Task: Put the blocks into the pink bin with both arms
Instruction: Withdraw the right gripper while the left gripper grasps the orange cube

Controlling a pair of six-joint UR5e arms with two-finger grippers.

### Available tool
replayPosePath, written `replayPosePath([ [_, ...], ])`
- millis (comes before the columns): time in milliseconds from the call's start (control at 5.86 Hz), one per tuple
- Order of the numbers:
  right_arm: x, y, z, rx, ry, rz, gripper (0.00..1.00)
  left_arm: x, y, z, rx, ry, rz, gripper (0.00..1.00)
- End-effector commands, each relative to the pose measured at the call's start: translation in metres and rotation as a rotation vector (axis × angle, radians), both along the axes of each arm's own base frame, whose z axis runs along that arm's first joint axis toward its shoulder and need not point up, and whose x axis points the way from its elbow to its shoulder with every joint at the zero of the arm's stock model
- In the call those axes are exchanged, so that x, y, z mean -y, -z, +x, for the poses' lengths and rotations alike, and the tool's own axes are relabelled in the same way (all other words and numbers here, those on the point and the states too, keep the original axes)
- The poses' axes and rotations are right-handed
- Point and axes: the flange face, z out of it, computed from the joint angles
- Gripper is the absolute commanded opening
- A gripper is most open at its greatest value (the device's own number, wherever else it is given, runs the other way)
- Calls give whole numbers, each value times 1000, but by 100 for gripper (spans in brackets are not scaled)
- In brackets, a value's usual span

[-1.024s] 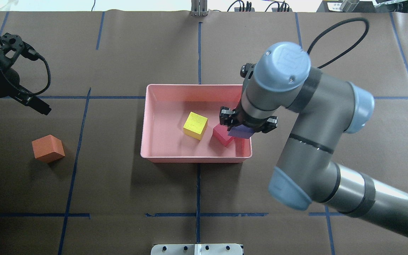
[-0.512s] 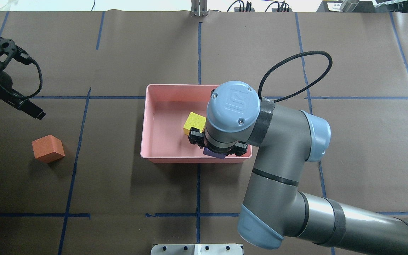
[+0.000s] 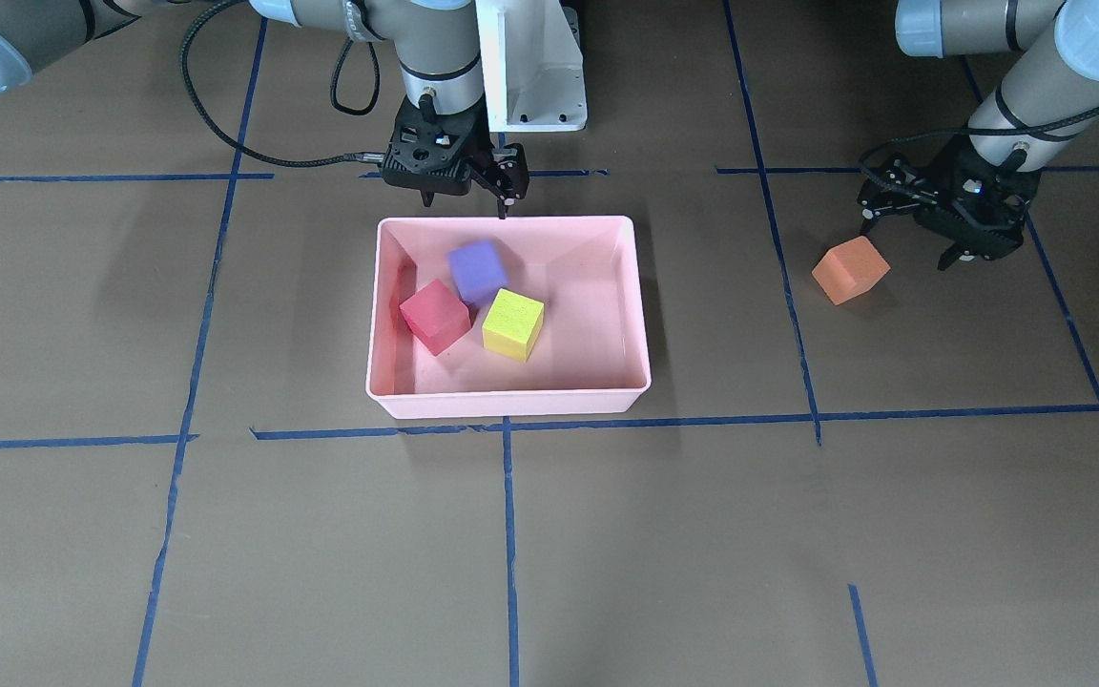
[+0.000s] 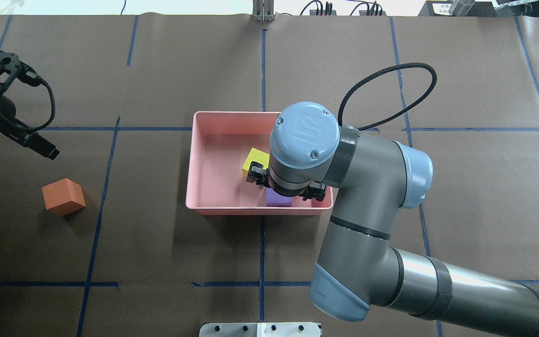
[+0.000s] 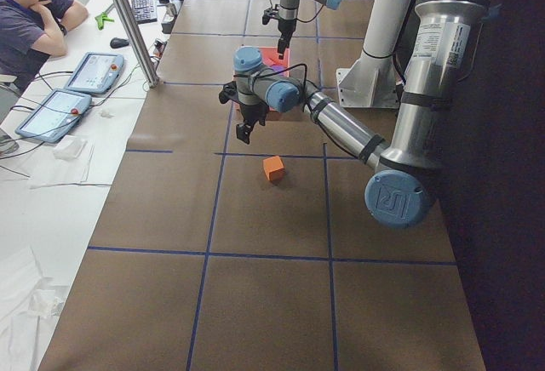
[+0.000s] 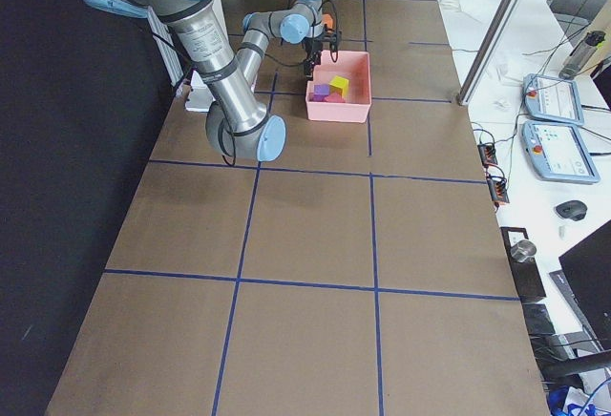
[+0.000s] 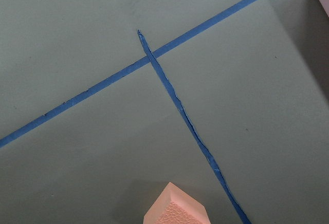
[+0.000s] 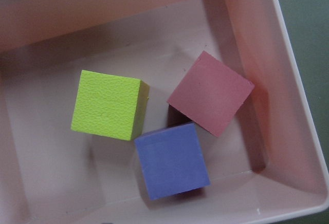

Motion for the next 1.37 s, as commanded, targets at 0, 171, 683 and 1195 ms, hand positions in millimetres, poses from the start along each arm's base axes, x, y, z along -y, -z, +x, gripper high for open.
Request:
replayPosePath([
  [0,38,-11,36,-4,51,46,100,-9,-32,-5,16,60,-80,100],
  [171,63,-31,75,6,117,67,100,-22,-51,-13,-3,136,-105,100],
  [683,108,-89,183,-9,238,203,100,-61,-66,42,-43,539,-355,100],
  [1195,119,-119,217,-32,279,240,100,-70,-100,68,15,561,-396,100],
])
